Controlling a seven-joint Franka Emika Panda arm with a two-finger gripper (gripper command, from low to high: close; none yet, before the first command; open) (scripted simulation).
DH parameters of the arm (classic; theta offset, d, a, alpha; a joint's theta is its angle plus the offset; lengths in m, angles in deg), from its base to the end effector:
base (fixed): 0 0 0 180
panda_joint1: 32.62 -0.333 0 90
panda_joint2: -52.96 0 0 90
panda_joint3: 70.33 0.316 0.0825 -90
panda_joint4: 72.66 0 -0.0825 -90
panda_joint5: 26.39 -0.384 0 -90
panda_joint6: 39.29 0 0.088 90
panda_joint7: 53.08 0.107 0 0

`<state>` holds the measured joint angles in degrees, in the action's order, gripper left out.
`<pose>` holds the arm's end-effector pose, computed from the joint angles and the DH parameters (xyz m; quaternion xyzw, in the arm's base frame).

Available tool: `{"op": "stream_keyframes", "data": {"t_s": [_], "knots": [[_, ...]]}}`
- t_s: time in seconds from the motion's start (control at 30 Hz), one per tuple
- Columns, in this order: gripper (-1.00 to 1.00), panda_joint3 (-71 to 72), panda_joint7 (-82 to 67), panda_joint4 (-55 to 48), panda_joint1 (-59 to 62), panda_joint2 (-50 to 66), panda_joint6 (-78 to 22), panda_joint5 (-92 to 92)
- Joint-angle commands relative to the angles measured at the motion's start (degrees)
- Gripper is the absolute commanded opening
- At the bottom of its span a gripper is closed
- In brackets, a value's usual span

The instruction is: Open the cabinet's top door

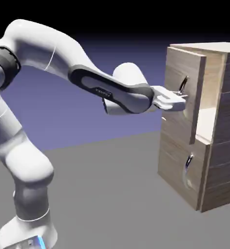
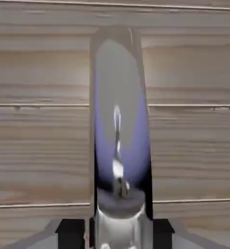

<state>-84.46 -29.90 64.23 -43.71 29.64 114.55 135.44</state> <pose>0.4485 -0.0205 0.4916 0.3268 0.6268 0.2146 0.6740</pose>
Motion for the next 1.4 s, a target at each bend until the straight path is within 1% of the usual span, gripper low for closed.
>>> {"op": "stream_keyframes", "data": {"t_s": [0.0, 0.23, 0.43, 0.63, 0.8, 1.07, 1.37], "knots": [[-1.0, 1.2, -1.9, 0.9, 1.0, -0.7, -0.5, -2.3], [-1.0, 8.7, -14.5, 7.2, 5.8, -6.0, -5.3, -19.7], [-1.0, 15.2, -23.8, 12.0, 7.8, -10.3, -11.4, -34.6], [-1.0, 22.0, -31.4, 15.4, 7.5, -13.6, -19.7, -49.6], [-1.0, 28.5, -36.2, 16.3, 6.1, -14.6, -29.1, -62.1], [-1.0, 40.7, -40.0, 11.9, 4.1, -10.2, -48.6, -79.9], [-1.0, 53.1, -39.0, 0.2, 5.7, 1.6, -71.0, -91.3]]}}
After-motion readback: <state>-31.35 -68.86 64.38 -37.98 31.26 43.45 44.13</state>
